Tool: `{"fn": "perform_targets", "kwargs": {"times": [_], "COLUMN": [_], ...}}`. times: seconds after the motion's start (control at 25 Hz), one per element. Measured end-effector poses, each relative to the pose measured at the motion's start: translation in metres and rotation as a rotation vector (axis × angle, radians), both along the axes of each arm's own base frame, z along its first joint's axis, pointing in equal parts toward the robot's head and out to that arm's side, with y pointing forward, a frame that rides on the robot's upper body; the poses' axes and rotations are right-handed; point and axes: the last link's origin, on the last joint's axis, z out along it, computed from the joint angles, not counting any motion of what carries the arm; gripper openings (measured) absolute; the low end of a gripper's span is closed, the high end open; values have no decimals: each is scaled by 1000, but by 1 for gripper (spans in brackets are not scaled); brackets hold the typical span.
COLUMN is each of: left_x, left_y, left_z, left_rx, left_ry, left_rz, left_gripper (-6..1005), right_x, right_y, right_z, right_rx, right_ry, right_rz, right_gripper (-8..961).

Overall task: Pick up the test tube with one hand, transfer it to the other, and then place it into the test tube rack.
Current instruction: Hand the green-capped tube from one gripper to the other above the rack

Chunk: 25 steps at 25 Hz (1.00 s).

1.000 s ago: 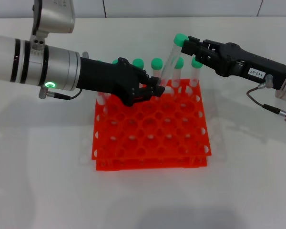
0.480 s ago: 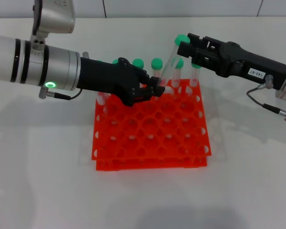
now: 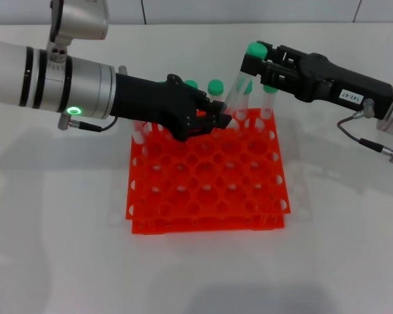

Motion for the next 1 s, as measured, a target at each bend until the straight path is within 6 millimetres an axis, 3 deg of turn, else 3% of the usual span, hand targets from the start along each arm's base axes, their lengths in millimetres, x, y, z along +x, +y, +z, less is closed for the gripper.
{"fn": "perform_targets", "kwargs": {"times": [0.48, 0.88, 1.0], "left_x": [2, 5, 5], "left_y": [1, 1, 1], "left_z": [-4, -5, -6], "left_rx": [-8, -15, -18], "left_ry": [19, 27, 28], "left_rz": [6, -2, -1], "left_gripper": [200, 201, 201], "right_x": [0, 0, 1], "right_y": [0, 2, 1], "right_z": [0, -1, -1], "right_rx": [16, 24, 24], "right_ry": [-1, -4, -5], "right_rz": [6, -4, -6], "right_gripper": [658, 250, 252]}}
